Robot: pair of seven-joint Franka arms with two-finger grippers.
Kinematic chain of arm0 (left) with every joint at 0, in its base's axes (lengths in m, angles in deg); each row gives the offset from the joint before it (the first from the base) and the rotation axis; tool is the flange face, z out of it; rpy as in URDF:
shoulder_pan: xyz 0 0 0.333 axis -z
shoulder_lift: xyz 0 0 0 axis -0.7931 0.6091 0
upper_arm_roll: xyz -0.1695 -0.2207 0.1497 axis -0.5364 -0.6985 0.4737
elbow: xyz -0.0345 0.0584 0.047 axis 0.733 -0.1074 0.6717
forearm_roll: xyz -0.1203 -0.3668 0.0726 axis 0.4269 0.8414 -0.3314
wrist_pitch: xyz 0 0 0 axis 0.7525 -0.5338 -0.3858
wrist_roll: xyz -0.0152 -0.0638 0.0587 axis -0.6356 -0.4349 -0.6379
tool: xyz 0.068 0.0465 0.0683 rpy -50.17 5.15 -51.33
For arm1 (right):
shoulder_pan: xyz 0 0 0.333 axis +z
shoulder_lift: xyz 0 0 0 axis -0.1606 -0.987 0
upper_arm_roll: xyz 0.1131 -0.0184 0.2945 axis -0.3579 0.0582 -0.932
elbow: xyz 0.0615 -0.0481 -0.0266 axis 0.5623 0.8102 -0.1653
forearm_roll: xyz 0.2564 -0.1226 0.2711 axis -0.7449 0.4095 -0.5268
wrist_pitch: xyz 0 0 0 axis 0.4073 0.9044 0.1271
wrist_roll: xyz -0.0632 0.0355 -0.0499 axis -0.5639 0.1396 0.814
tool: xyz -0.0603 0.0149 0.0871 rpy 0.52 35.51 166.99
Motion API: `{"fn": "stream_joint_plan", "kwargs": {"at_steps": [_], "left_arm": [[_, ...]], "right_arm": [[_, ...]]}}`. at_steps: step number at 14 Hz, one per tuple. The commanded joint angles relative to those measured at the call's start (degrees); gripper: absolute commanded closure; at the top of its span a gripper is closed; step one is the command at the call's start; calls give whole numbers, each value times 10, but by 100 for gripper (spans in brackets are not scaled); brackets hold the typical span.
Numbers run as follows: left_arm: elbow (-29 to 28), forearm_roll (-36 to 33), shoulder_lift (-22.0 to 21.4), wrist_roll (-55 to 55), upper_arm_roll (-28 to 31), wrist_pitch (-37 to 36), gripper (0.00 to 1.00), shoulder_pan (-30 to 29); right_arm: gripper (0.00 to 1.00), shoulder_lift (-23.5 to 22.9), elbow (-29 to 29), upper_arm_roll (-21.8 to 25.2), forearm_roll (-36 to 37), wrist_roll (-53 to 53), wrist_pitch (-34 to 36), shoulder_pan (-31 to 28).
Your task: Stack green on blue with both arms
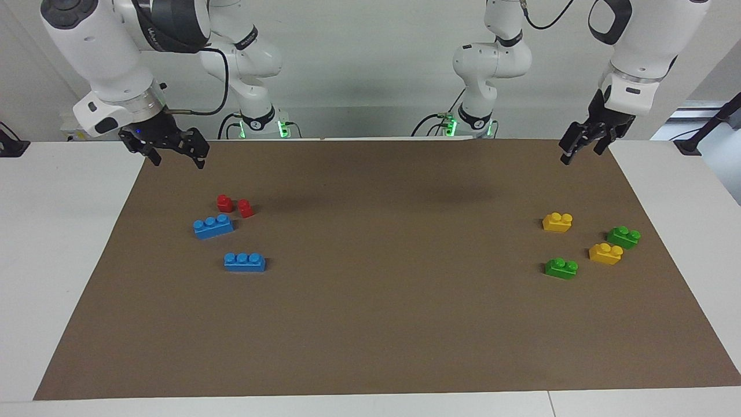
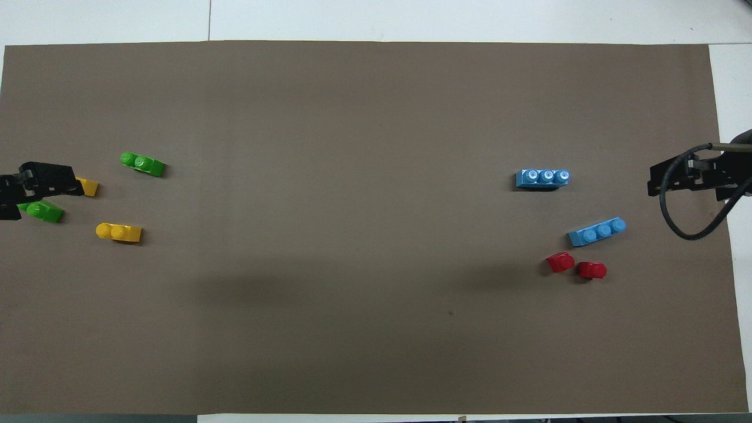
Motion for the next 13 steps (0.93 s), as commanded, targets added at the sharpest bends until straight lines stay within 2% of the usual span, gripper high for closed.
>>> {"fn": "stream_joint_plan", "kwargs": {"at_steps": [1, 3, 5, 7, 10, 13], "left_arm": [[-31, 7, -5, 86, -3, 38, 0, -5], [-31, 8, 16, 123, -3, 60, 0, -6], [-31, 8, 38, 152, -3, 79, 0, -12], [-30, 13, 62, 192, -3, 90, 0, -19], [-26, 16, 104, 295, -3, 117, 0, -19], [-20, 35, 144, 383, -2, 152, 0, -34]], "right_arm": [[0, 0, -1, -2, 4, -13, -2, -13], [0, 1, 5, -2, -3, -27, -31, -26], [0, -4, 13, -1, -3, 23, -103, -27], [0, -18, 13, -1, -13, 173, -118, -27], [0, -61, 12, 0, -85, 391, -152, -33], [0, -106, 13, 0, -158, 518, -185, -58]]}}
